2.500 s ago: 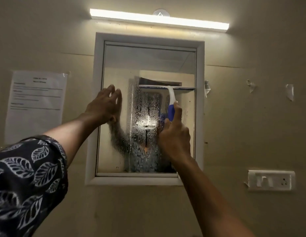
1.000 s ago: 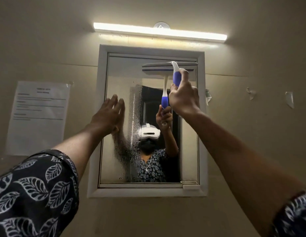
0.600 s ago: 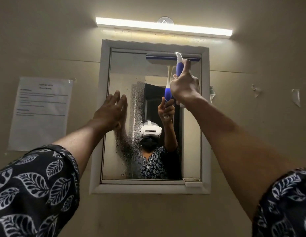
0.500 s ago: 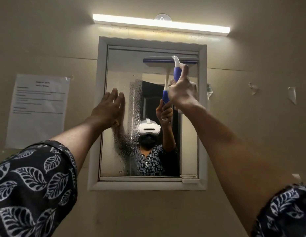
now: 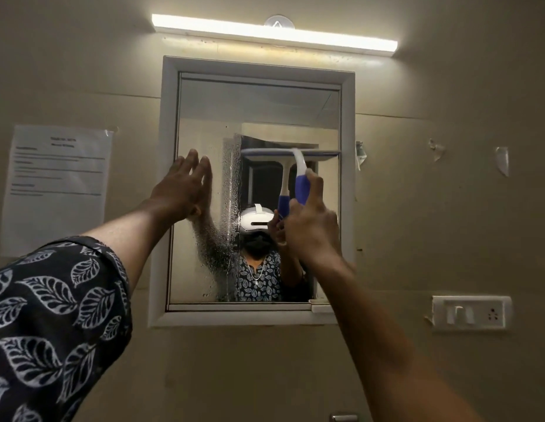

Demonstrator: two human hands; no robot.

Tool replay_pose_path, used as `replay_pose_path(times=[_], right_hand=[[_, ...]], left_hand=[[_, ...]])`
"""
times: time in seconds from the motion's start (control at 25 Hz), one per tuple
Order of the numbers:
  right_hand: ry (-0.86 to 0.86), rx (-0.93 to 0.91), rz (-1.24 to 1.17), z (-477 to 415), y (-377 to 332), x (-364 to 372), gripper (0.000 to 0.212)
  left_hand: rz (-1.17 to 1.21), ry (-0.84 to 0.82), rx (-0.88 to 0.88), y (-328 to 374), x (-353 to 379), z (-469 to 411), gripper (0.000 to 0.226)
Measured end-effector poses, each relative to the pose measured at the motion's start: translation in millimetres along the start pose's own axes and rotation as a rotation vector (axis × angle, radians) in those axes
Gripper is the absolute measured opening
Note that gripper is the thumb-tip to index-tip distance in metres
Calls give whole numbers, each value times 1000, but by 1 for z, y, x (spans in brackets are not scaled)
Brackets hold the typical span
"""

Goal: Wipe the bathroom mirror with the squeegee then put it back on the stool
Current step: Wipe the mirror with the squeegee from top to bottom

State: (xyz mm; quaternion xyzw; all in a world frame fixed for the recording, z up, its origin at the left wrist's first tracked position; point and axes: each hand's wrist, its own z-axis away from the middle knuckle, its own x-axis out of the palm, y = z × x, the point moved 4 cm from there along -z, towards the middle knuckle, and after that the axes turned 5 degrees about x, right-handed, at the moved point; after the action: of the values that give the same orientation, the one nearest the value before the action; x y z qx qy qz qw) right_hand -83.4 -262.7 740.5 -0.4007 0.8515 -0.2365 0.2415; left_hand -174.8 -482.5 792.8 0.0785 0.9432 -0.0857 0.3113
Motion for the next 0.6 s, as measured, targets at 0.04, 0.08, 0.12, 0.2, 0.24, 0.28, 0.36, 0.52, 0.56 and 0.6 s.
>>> replay_pose_path(times=[0.04,0.08,0.12,0.2,0.24,0.28,0.36,0.52,0.56,0.6], right_hand=[[-11,6,13,12,7,2,51],[-21,16,27,25,14,4,52],[-35,37,37,39,23,6,52],[-77,104,49,69,40,9,52],[-101,138,65,85,49,12,52],[-123,171,86,101,58,14,53],[-171,244,124,129,74,18,57],[-277,382,183,163,97,24,64],[-295,396,193,168,99,25,66],[-304,400,205,172,100,25,67]], left_hand=[[4,-1,1,-1,0,0,108],[9,-2,-1,-1,1,-1,107],[14,-1,-5,-2,1,-1,107],[21,-3,-13,-3,1,-2,107],[22,-7,-13,-3,1,-2,107],[19,-9,-9,-3,1,-2,108],[15,-7,-4,-2,1,-2,107],[16,-11,-10,0,-2,-1,107],[15,-13,-9,1,-2,0,108],[13,-15,-7,1,-3,1,108]])
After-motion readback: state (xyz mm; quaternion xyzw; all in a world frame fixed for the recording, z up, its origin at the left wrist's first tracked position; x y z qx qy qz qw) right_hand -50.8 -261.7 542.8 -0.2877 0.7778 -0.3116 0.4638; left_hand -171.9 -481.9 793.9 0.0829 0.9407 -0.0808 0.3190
